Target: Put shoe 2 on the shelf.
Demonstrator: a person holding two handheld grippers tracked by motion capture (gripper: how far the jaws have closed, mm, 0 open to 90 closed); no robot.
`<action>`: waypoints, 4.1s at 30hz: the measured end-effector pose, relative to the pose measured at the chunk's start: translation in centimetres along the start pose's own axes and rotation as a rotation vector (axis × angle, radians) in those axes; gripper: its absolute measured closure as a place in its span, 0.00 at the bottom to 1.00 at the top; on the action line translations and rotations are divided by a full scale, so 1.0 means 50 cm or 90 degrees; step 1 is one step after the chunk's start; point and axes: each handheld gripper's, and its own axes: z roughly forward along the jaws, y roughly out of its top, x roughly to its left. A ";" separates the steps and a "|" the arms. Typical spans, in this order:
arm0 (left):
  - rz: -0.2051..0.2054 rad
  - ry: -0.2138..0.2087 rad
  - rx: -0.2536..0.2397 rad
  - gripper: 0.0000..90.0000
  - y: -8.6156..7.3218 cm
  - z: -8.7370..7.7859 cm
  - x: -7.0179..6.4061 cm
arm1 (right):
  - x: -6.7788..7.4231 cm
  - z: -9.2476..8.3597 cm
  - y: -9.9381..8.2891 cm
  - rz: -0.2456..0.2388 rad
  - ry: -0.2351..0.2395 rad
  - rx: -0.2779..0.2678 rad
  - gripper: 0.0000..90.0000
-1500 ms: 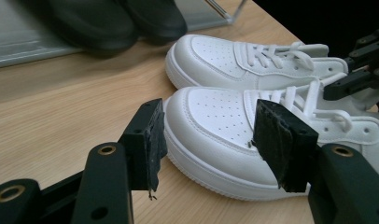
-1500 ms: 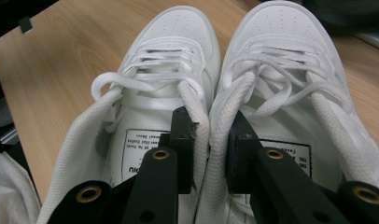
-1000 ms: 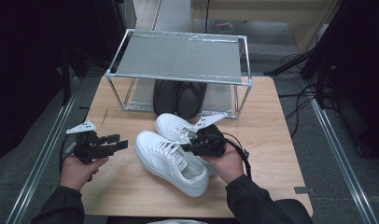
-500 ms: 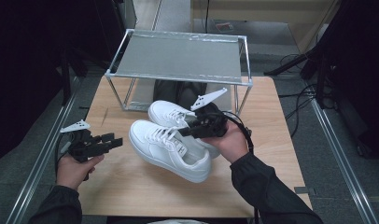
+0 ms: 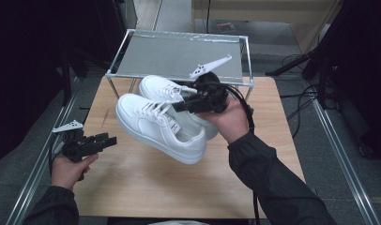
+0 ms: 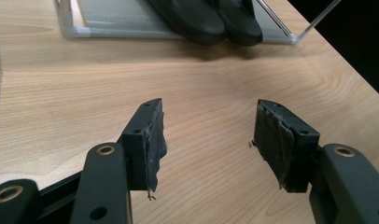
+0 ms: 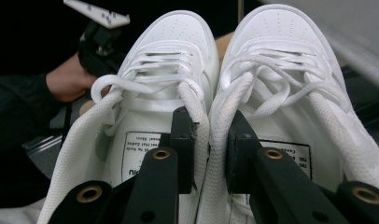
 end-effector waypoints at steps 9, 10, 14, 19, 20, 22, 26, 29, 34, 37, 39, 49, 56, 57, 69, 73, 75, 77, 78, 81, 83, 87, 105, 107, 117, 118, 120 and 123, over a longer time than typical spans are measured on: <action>0.051 -0.027 0.023 0.48 0.003 0.019 -0.032 | -0.058 -0.040 0.089 0.025 -0.084 -0.017 0.87; 0.056 -0.030 0.025 0.47 0.003 0.022 -0.035 | -0.069 -0.042 0.096 0.030 -0.097 -0.020 0.87; 0.073 -0.041 0.037 0.47 0.006 0.034 -0.046 | -0.116 -0.043 0.124 0.062 -0.153 -0.027 0.87; 0.086 -0.056 0.042 0.47 0.010 0.045 -0.055 | -0.165 -0.029 0.153 0.147 -0.220 -0.036 0.86; 0.091 -0.055 0.044 0.47 0.010 0.048 -0.057 | -0.173 -0.024 0.158 0.169 -0.236 -0.044 0.87; 0.099 -0.060 0.048 0.47 0.011 0.054 -0.060 | -0.186 -0.014 0.168 0.196 -0.272 -0.053 0.86; 0.103 -0.076 0.058 0.47 0.016 0.064 -0.066 | -0.210 0.008 0.185 0.240 -0.324 -0.070 0.86; 0.108 -0.083 0.056 0.47 0.020 0.069 -0.070 | -0.220 0.032 0.197 0.260 -0.362 -0.070 0.86; 0.116 -0.091 0.057 0.47 0.026 0.078 -0.073 | -0.239 0.070 0.199 0.343 -0.399 -0.098 0.86; 0.117 -0.095 0.062 0.47 0.030 0.084 -0.073 | -0.244 0.091 0.206 0.360 -0.421 -0.091 0.85; 0.121 -0.095 0.064 0.46 0.031 0.087 -0.075 | -0.245 0.108 0.214 0.343 -0.441 -0.068 0.84; 0.125 -0.094 0.067 0.46 0.033 0.089 -0.075 | -0.263 0.109 0.219 0.324 -0.448 -0.055 0.81; 0.129 -0.097 0.074 0.46 0.032 0.093 -0.078 | -0.271 0.106 0.217 0.294 -0.439 -0.040 0.75; 0.131 -0.097 0.073 0.46 0.032 0.095 -0.078 | -0.269 0.107 0.217 0.292 -0.435 -0.039 0.74; 0.145 -0.101 0.077 0.46 0.033 0.099 -0.085 | -0.259 0.103 0.210 0.290 -0.404 -0.053 0.45; 0.144 -0.102 0.079 0.46 0.032 0.101 -0.086 | -0.258 0.097 0.210 0.297 -0.396 -0.055 0.41; 0.144 -0.103 0.081 0.46 0.032 0.101 -0.085 | -0.257 0.094 0.210 0.299 -0.390 -0.058 0.40; 0.142 -0.103 0.085 0.46 0.032 0.102 -0.085 | -0.256 0.091 0.210 0.293 -0.384 -0.052 0.39; 0.143 -0.103 0.087 0.46 0.031 0.103 -0.085 | -0.256 0.089 0.210 0.287 -0.381 -0.045 0.39; 0.142 -0.103 0.088 0.46 0.030 0.106 -0.086 | -0.253 0.076 0.208 0.270 -0.372 -0.042 0.39; 0.146 -0.102 0.094 0.46 0.030 0.106 -0.087 | -0.251 0.064 0.206 0.265 -0.364 -0.046 0.38; 0.150 -0.101 0.098 0.46 0.028 0.108 -0.089 | -0.243 0.040 0.198 0.229 -0.361 -0.044 0.38; 0.155 -0.098 0.102 0.45 0.030 0.113 -0.096 | -0.200 -0.038 0.167 0.190 -0.281 -0.083 0.37; 0.155 -0.101 0.104 0.45 0.030 0.116 -0.096 | -0.194 -0.048 0.161 0.187 -0.274 -0.087 0.37; 0.152 -0.109 0.120 0.44 0.037 0.129 -0.098 | -0.170 -0.091 0.122 0.167 -0.253 -0.097 0.37; 0.152 -0.109 0.119 0.44 0.038 0.130 -0.097 | -0.167 -0.094 0.117 0.166 -0.249 -0.097 0.37; 0.150 -0.110 0.117 0.44 0.040 0.130 -0.098 | -0.163 -0.101 0.108 0.164 -0.248 -0.101 0.37; 0.151 -0.110 0.117 0.44 0.041 0.132 -0.099 | -0.157 -0.109 0.090 0.160 -0.240 -0.105 0.38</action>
